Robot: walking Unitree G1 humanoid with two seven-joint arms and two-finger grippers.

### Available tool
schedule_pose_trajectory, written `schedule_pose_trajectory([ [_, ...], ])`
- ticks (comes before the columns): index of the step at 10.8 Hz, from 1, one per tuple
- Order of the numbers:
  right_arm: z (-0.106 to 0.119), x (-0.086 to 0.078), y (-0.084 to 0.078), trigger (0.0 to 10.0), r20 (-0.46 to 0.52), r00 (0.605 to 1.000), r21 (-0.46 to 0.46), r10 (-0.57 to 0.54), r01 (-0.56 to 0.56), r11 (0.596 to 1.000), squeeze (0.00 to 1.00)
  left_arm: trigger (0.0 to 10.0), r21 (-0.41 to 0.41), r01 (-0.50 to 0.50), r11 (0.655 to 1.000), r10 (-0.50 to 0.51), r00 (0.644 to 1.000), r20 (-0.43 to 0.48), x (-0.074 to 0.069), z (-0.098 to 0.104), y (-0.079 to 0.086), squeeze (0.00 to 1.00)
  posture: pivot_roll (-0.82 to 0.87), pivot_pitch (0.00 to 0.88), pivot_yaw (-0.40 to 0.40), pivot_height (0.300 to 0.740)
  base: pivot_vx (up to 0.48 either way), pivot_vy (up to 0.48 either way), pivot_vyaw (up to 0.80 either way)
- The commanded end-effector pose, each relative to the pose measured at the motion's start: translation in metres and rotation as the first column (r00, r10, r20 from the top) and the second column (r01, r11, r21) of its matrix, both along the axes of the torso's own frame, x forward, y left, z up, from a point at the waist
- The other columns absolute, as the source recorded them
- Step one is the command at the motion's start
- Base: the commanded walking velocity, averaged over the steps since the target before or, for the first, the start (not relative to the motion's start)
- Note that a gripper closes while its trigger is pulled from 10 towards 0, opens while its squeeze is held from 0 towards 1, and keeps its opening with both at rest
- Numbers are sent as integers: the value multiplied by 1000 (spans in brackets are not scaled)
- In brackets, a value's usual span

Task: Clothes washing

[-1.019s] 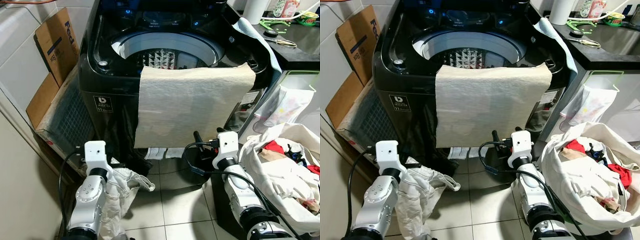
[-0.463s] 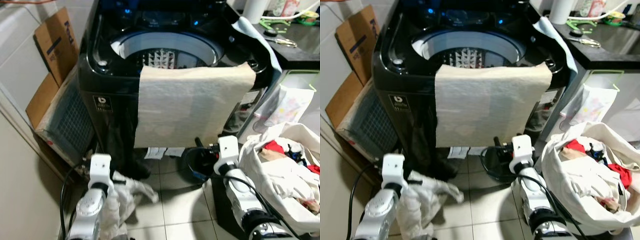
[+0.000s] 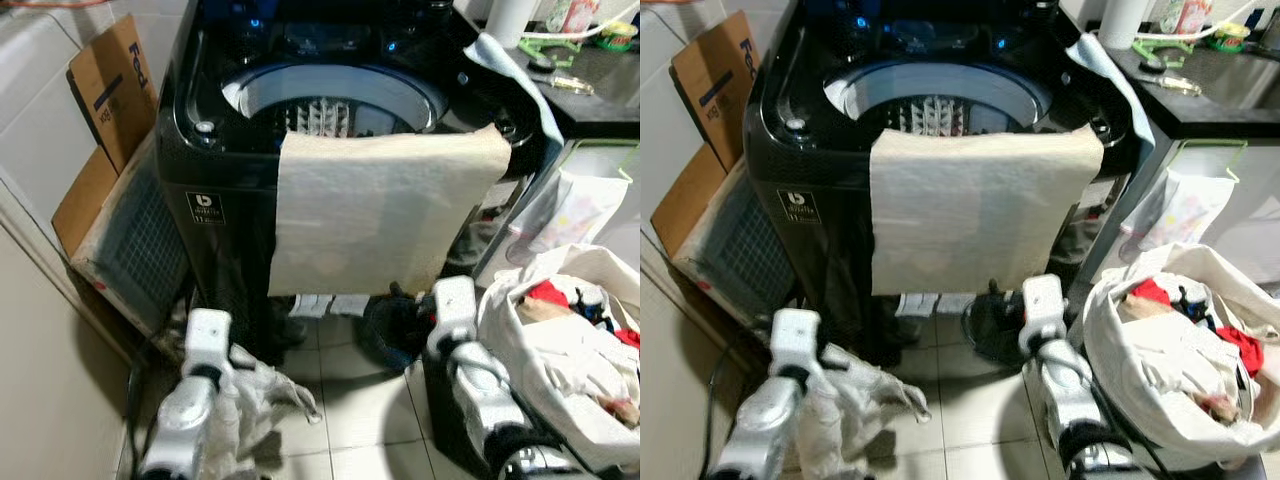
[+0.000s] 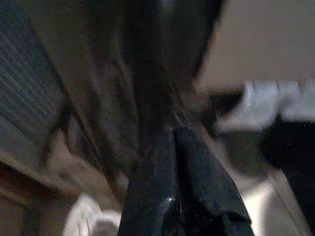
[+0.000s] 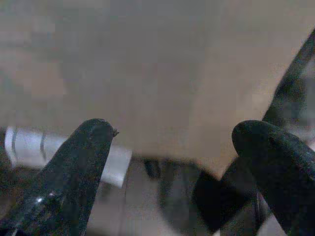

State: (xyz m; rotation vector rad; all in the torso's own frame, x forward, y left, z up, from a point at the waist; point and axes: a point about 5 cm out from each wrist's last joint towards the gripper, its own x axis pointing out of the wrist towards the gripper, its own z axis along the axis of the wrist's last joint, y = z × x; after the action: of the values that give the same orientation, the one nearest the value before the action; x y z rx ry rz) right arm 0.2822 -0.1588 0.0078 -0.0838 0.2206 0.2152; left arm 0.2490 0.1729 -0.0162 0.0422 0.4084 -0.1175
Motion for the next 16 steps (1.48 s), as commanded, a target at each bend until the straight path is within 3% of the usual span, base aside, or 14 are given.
schedule_pose_trajectory([
  [1, -6, -2, -3, 10000, -61, 998, -31, 1, -3, 1000, 0, 10000, -46, 53, 998, -57, 992, -113, -5, -13, -10, 0, 52, 0, -4, 740, 0, 0, 0],
  [2, -23, -12, -2, 10000, -179, 984, -69, 7, -19, 997, 0, 10000, 15, 150, 989, -140, 948, -284, -18, -33, -19, 0, 54, 0, -3, 740, 0, 0, 0],
  [4, -43, -29, 0, 10000, -330, 943, -148, 44, -97, 984, 0, 10000, 60, 158, 986, -121, 906, -405, -28, -47, -19, 0, 64, 0, -11, 740, 0, 0, 0],
  [6, -45, -29, 0, 10000, -363, 931, -155, 31, -93, 983, 0, 10000, 52, 137, 989, -94, 865, -492, -34, -54, -23, 0, 65, 0, -19, 740, 0, 0, 0],
  [9, -45, -29, -1, 10000, -361, 932, -159, 22, -84, 984, 0, 10000, 29, 137, 990, -109, 885, -453, -26, -49, -38, 0, 58, 0, -12, 740, 0, 0, 0],
  [11, -48, -33, -1, 10000, -369, 929, -158, 15, -78, 984, 0, 10000, 36, 155, 987, -118, 864, -490, -39, -56, -60, 0, 61, 0, -13, 740, 0, 0, 0],
  [13, -50, -35, -1, 10000, -376, 926, -156, 15, -80, 985, 0, 10000, 51, 150, 987, -103, 855, -509, -47, -61, -49, 0, 64, 0, -17, 740, 0, 0, 0],
  [16, -48, -33, 0, 10000, -362, 932, -148, 20, -79, 986, 0, 10000, 61, 177, 982, -121, 849, -514, -49, -62, -65, 0, 50, 0, -9, 740, 0, 0, 0],
])
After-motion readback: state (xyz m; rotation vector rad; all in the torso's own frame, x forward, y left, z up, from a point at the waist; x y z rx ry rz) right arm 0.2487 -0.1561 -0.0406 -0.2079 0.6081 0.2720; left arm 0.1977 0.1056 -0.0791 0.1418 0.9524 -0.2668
